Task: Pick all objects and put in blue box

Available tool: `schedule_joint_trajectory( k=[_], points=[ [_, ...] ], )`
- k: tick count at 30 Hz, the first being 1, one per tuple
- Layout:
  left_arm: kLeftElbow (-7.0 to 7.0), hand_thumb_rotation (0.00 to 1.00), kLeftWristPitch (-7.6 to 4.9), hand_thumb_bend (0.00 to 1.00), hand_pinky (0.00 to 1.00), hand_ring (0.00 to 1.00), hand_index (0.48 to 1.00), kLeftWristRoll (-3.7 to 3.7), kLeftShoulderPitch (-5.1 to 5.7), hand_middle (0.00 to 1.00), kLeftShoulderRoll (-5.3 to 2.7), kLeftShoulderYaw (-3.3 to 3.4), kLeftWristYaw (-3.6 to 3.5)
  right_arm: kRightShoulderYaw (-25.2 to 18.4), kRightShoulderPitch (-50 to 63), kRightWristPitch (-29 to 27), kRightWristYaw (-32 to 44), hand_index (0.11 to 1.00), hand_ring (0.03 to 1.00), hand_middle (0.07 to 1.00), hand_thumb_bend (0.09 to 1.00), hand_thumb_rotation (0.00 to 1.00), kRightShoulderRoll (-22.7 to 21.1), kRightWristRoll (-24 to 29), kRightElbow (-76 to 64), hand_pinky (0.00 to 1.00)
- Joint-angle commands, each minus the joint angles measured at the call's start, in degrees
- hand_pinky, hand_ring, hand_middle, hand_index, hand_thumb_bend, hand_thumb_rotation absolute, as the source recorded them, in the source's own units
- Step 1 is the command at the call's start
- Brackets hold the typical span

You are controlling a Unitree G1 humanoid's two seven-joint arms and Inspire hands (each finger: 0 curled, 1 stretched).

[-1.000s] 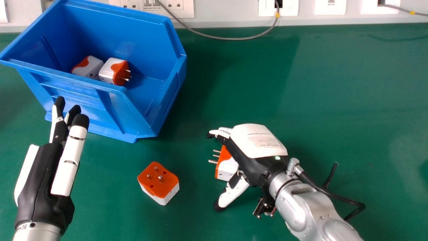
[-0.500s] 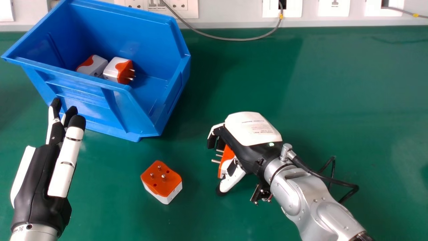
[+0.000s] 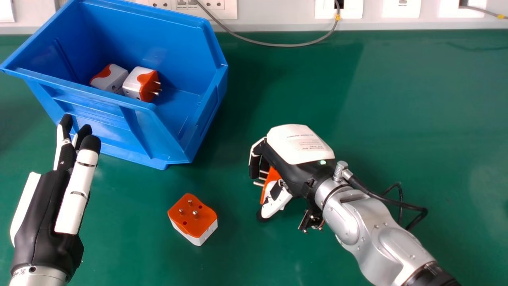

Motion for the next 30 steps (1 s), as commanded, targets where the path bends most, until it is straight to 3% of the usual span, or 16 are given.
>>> schedule_joint_trajectory(
  k=[1,12,26,30],
  points=[
    [-1.66,0.91,-0.08,0.46,1.0,1.0,1.0,-0.87,-0.07,1.0,0.66,0.45,-0.23,-0.4,-0.1,0.7,0.2,0.494,0.469,0.524,0.511,0.0,-1.3,-0.1,1.1,0.37],
    [-1.85,0.91,0.03,0.46,1.0,1.0,1.0,-0.93,-0.14,1.0,0.79,0.11,-0.26,-2.1,0.6,-0.2,-0.9,0.479,0.462,0.512,0.503,0.0,-1.3,1.6,-1.4,0.36],
    [0.02,0.91,-0.72,0.45,1.0,1.0,1.0,-0.75,-1.28,1.0,1.21,0.05,-0.49,-6.0,6.7,1.3,-2.5,0.467,0.456,0.519,0.499,0.0,-2.2,3.1,-14.1,0.35],
    [-0.08,0.91,-0.54,0.45,1.0,1.0,1.0,-0.63,-1.35,1.0,1.18,-0.1,-0.3,-7.7,9.4,1.6,-1.8,0.474,0.45,0.517,0.499,0.0,-2.4,4.0,-20.2,0.35]
  ],
)
